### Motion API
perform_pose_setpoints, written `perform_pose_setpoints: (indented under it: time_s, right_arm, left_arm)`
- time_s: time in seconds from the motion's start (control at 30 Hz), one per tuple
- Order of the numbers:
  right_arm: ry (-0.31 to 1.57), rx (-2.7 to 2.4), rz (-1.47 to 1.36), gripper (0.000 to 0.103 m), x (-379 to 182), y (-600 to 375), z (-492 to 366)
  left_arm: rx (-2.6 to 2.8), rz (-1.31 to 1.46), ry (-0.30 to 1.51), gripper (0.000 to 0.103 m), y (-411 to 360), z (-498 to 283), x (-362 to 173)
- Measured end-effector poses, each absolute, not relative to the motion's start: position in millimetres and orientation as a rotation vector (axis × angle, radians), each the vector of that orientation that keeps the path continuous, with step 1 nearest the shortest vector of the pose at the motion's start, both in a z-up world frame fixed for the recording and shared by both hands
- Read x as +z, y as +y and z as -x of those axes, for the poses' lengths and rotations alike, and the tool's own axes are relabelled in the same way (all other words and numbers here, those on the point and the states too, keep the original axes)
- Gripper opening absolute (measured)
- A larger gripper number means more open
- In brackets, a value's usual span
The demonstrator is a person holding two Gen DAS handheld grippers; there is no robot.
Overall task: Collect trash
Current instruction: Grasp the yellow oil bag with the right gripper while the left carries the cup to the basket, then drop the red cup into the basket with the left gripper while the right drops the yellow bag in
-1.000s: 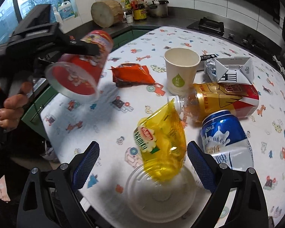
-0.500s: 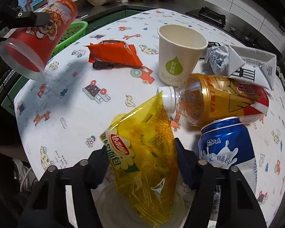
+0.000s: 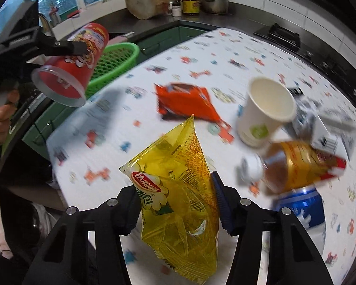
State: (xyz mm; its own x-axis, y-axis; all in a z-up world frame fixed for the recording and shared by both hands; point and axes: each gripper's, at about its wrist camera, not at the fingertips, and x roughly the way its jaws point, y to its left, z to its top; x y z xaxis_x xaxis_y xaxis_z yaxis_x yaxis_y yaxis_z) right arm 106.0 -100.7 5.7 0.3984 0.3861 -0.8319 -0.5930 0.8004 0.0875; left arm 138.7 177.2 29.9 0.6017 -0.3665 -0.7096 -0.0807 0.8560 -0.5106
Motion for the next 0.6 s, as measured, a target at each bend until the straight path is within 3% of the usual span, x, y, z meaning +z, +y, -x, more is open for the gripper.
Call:
perform_pose_setpoints:
  time_s: [0.27, 0.6]
  right_arm:
    - [0.955, 0.715, 0.246, 0.052, 25, -38, -126]
    - [0.966, 0.796, 0.227, 0.052, 28, 27, -162]
  left_arm:
    - [-0.065, 0.542, 0.883, 0.073, 251, -163, 35]
    - [0.068, 0.55, 0.929, 0.073, 320, -208, -2]
